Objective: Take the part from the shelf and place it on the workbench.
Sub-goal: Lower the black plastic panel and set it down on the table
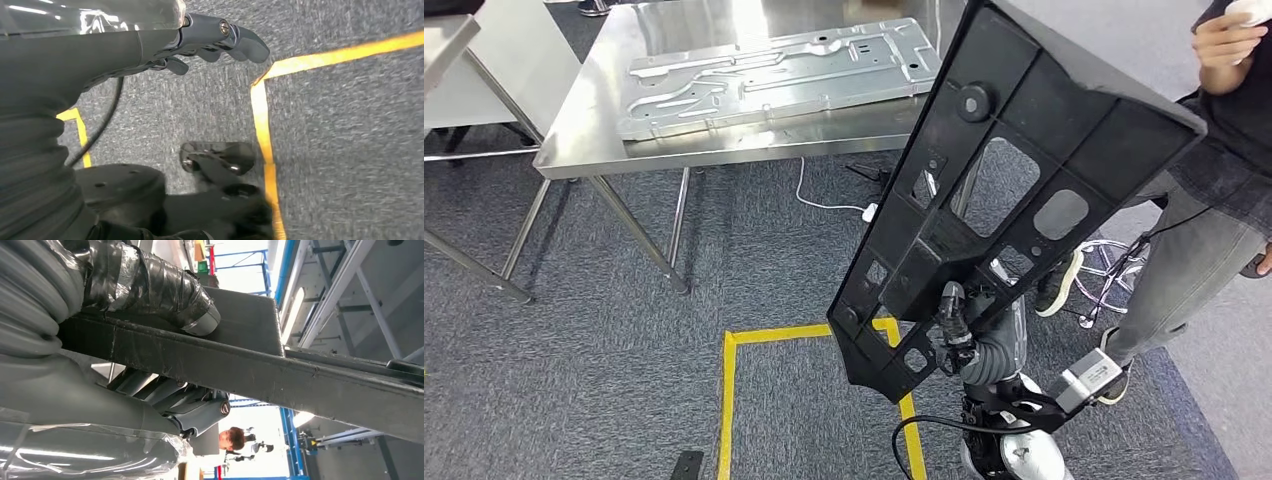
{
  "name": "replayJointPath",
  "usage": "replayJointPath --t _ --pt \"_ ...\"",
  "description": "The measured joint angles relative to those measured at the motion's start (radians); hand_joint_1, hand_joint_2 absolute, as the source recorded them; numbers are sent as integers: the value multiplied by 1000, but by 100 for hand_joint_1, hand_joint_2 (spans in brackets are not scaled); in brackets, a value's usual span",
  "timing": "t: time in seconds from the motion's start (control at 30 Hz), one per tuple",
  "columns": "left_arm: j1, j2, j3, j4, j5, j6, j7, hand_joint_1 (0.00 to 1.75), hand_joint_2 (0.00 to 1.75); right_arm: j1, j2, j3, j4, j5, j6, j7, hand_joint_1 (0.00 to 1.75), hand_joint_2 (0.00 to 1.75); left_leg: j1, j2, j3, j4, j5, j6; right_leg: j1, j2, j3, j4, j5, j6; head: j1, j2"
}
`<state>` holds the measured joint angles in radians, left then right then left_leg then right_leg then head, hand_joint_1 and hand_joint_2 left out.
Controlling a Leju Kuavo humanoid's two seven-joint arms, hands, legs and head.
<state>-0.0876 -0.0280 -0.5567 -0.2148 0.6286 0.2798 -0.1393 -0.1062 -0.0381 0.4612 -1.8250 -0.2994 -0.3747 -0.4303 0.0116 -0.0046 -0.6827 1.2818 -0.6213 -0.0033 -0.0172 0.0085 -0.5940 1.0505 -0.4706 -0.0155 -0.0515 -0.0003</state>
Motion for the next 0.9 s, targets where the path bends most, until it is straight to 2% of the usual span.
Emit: replayJointPath --t 0.03,0.07,0.1,0.13,0.17,0.23,0.33,0.37,0.43,0.47,0.5,0.53,0.57,0.6,0.63,0.7,0.73,0.8,0.83,0.9 --pt "2 0 0 0 0 -1 1 0 175 1 0 0 0 0 -1 0 175 175 -1 0 -14 -5 15 5 4 2 8 0 -7 -1 0 0" --pt "4 0 -1 0 0 -1 3 0 175 1 0 0 0 0 -2 0 175 175 -3 0 -11 -45 51 12 8 3 19 0 -14 -2 0 0" --pt "4 1 -1 0 0 -1 3 0 175 1 0 0 0 0 -3 0 175 175 -7 0 5 -108 100 23 11 4 30 -1 -22 -2 0 0" --pt "4 3 -1 0 0 -1 5 0 175 1 0 0 0 1 -6 0 175 175 -13 0 21 -163 136 33 14 4 42 -3 -29 0 2 0" --pt "3 6 -2 1 0 -1 6 0 175 1 0 0 0 1 -9 1 175 175 -20 0 34 -206 152 44 14 5 50 -5 -35 3 4 0" --pt "2 10 -3 1 0 -1 8 0 175 2 0 0 0 2 -16 2 175 175 -31 -1 49 -240 153 59 10 5 61 -6 -37 15 8 0" --pt "4 10 -4 1 0 -1 10 0 175 4 0 0 -2 3 -19 3 175 175 -30 -2 92 -273 164 72 7 2 65 29 -42 29 11 0" --pt "3 10 -4 1 0 -1 10 0 175 2 0 0 -4 3 -19 3 175 175 -27 -1 105 -278 163 76 6 2 51 62 -58 33 13 0" --pt "-1 11 -5 1 0 -1 10 0 175 2 0 0 -5 3 -21 2 175 175 -24 0 118 -282 157 80 4 1 -10 161 -104 43 15 0" --pt "-1 11 -5 1 0 -1 10 0 175 4 0 0 -6 3 -23 3 175 175 -22 -1 122 -281 151 80 1 1 -46 206 -124 48 16 0" --pt "0 11 -5 1 0 -1 10 0 175 7 0 0 -5 3 -25 3 175 175 -21 -1 128 -280 144 78 -2 1 -74 229 -132 53 16 0" --pt "2 11 -6 1 0 -1 11 0 175 8 0 0 -5 3 -27 4 175 175 -19 -2 135 -279 137 74 -5 1 -88 223 -122 57 16 0" --pt "3 11 -6 1 0 -2 12 0 175 9 0 0 -5 3 -29 4 175 175 -15 -3 144 -277 128 69 -9 0 -87 187 -90 61 16 0" --pt "5 10 -6 1 0 -2 13 0 175 9 0 0 -5 3 -30 4 175 175 -12 -4 150 -274 117 63 -13 -1 -76 128 -40 66 16 0" --pt "4 10 -6 2 0 -2 13 0 175 9 0 0 -5 3 -31 5 175 175 -10 -5 158 -268 106 55 -14 -2 -65 73 -5 66 17 0" --pt "2 10 -6 2 0 -1 13 0 175 10 0 1 -5 3 -31 6 175 175 -10 -6 161 -259 87 38 -13 -3 -52 16 31 53 19 0" --pt "0 10 -6 2 0 0 13 0 175 10 0 1 -5 3 -31 7 175 175 -10 -7 164 -254 83 30 -10 -3 -52 14 24 41 20 0" --pt "0 10 -6 2 1 0 13 0 175 11 0 1 -7 3 -31 8 175 175 -9 -6 164 -243 80 19 -11 -1 -42 12 28 23 20 0" --pt "-1 10 -6 2 1 0 13 0 175 10 0 1 -9 3 -32 8 175 175 -8 -5 157 -221 79 15 -12 -2 -34 8 24 16 19 0" --pt "-3 10 -6 2 1 1 13 0 175 8 0 1 -11 3 -32 8 175 175 -5 -2 102 -129 55 6 -12 -3 -17 1 16 6 18 0"
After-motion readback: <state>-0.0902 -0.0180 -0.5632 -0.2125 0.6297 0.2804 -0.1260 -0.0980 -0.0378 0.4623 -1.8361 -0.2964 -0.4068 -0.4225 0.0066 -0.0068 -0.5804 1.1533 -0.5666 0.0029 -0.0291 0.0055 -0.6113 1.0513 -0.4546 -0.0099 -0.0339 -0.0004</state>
